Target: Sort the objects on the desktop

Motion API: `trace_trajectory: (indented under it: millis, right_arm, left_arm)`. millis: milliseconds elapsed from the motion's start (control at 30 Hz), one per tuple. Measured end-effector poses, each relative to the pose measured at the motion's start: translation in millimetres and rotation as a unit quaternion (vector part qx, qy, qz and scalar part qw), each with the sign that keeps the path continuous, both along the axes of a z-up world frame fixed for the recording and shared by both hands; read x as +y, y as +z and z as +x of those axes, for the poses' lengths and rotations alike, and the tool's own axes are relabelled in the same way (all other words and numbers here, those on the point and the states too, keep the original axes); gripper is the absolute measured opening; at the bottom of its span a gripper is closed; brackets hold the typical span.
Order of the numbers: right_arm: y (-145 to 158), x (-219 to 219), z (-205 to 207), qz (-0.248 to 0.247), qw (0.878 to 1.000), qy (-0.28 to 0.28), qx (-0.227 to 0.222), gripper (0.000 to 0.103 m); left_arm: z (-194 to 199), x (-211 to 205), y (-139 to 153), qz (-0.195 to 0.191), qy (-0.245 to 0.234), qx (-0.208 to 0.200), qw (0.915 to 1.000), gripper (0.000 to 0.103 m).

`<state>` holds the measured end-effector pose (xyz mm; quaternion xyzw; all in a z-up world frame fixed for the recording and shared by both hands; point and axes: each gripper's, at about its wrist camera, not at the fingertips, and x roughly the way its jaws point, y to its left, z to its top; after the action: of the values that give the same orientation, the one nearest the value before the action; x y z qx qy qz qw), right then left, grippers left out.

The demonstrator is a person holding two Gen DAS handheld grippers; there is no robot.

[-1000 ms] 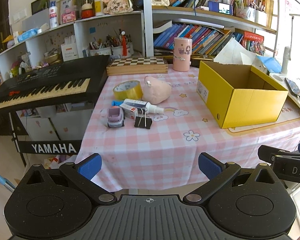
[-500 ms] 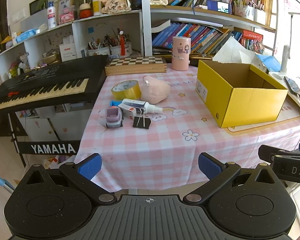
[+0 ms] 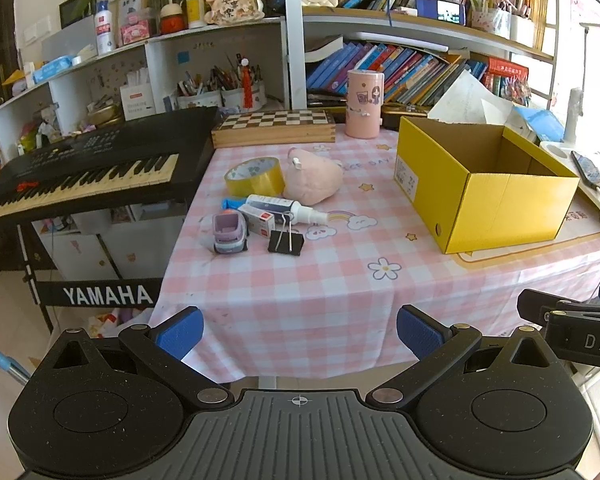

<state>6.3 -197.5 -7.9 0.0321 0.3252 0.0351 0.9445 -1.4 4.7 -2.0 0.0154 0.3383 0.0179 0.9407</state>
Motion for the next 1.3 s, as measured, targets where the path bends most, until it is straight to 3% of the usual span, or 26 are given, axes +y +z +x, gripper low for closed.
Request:
trace_trajectory:
  millis: [1300]
  right_arm:
    - [1.0,16.8,11.1,-0.007,1.000,0.012,0.004,0.103]
  left_arm:
    - [12.7,17.3,-1.0,-0.012,-0.009,0.004,0.9999,0.103]
